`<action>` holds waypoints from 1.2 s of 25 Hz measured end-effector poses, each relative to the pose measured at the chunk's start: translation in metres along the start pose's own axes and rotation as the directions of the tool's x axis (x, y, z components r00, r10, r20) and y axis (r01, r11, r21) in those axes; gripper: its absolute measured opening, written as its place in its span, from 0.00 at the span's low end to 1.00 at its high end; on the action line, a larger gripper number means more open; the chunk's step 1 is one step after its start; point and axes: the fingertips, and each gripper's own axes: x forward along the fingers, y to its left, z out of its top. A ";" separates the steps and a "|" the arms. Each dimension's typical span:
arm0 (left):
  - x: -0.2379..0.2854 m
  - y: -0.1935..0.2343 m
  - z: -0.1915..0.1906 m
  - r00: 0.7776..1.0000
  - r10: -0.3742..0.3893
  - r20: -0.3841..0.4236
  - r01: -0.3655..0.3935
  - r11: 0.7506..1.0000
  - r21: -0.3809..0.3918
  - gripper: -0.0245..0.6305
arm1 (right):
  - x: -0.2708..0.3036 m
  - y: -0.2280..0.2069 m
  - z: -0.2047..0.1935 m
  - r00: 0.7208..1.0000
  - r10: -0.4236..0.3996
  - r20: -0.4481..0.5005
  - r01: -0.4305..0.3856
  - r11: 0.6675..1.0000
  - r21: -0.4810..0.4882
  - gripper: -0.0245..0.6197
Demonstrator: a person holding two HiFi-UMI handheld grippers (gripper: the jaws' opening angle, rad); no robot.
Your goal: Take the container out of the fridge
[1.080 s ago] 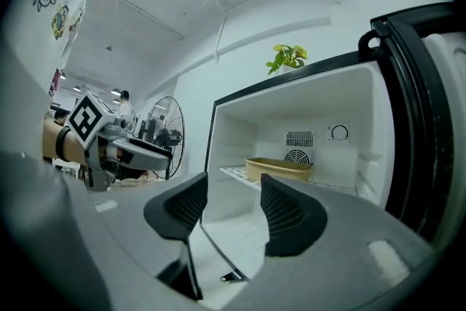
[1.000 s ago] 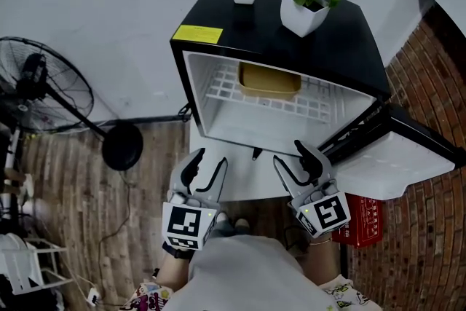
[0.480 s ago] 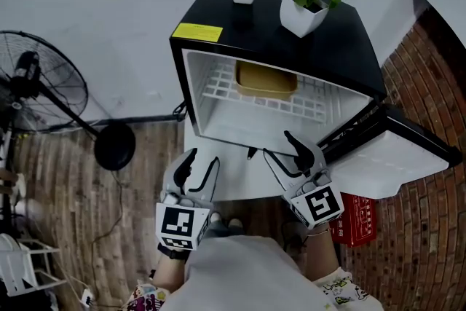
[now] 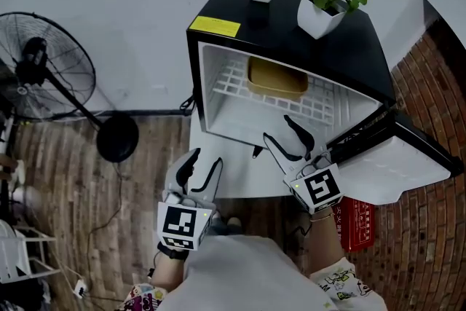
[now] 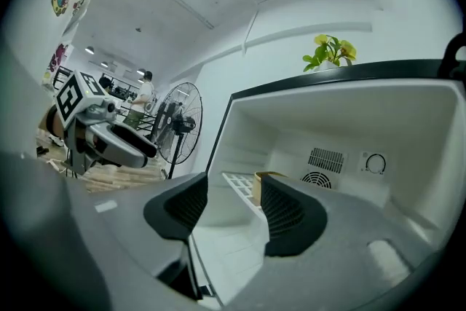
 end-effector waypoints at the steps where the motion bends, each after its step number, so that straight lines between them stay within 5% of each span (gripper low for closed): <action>1: 0.000 0.000 -0.001 1.000 0.001 -0.002 -0.001 1.000 -0.001 0.33 | 0.004 0.000 0.001 1.000 0.006 -0.005 -0.006 1.000 -0.017 0.38; 13: 0.008 0.001 -0.008 1.000 0.002 -0.010 -0.002 1.000 -0.021 0.33 | 0.046 -0.007 -0.013 0.989 0.030 -0.144 -0.065 0.967 -0.248 0.38; 30: 0.030 0.012 -0.007 1.000 0.007 0.001 -0.007 0.999 -0.038 0.33 | 0.087 -0.028 -0.039 0.934 -0.041 -0.355 -0.161 0.839 -0.520 0.45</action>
